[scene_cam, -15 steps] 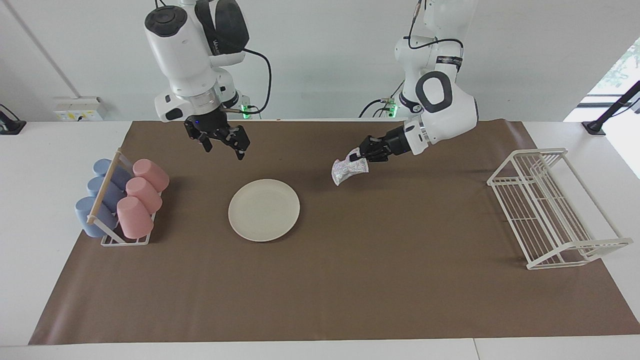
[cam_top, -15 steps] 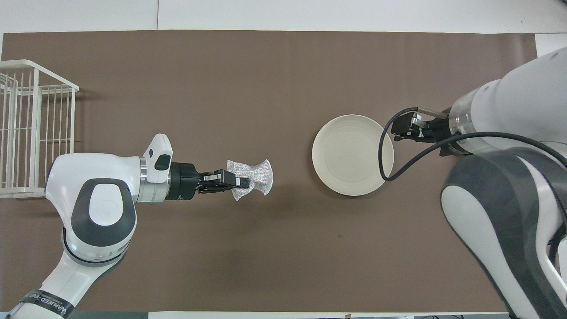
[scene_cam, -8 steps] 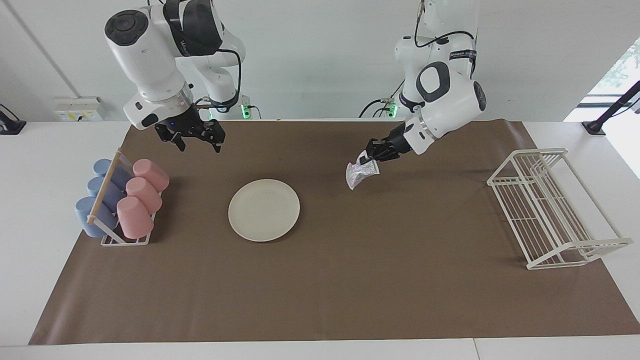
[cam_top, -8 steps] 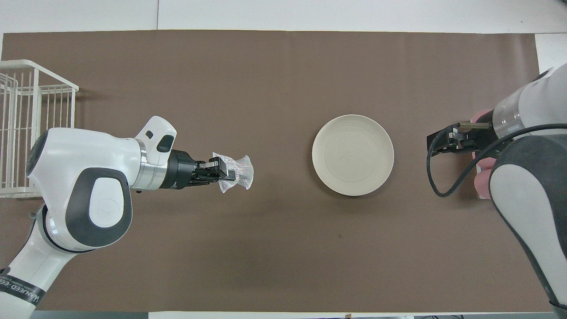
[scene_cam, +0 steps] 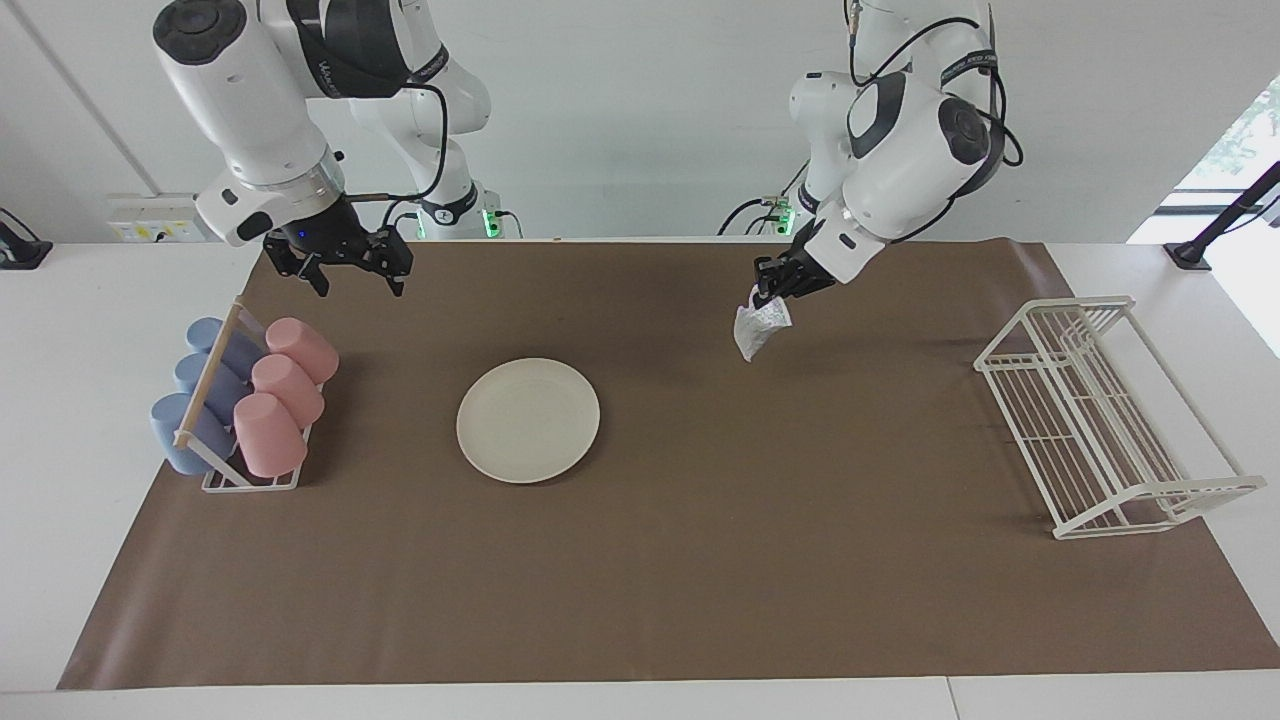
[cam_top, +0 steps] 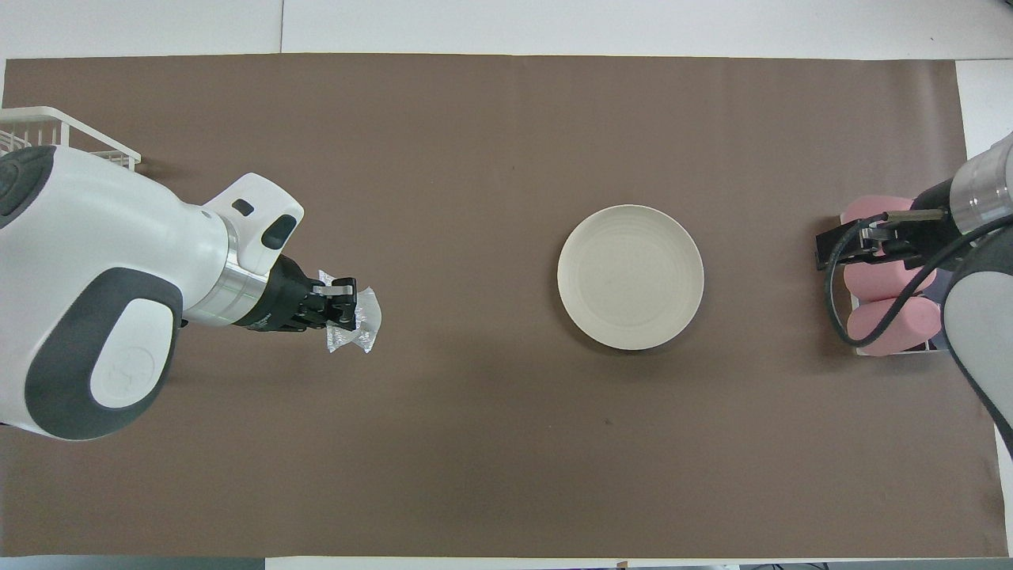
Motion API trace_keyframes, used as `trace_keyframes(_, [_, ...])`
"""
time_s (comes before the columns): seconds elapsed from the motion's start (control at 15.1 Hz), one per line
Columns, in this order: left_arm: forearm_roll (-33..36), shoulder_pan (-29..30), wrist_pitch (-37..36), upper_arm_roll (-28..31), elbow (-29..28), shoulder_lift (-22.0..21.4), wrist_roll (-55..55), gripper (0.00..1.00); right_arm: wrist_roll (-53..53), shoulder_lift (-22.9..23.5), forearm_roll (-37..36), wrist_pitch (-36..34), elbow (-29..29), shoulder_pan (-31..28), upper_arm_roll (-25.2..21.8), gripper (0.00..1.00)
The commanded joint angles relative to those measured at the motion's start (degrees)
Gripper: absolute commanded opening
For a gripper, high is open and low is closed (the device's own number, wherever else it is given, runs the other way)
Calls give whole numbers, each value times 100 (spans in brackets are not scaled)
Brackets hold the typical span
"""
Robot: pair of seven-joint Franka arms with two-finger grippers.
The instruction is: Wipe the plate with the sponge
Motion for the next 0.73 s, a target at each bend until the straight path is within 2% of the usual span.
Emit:
trace_keyframes(0.0, [786, 63, -751, 7, 480, 144, -134, 0, -152, 88, -130, -133, 138, 10, -6, 100])
trace_keyframes(0.33, [2368, -7, -2157, -2, 1508, 478, -134, 0, -21, 36, -148, -186, 112, 424, -357, 100])
trace_keyframes(0.66, [3940, -51, -2799, -46, 1588, 513, -143, 0, 59, -8, -139, -37, 155, 415, -296, 100])
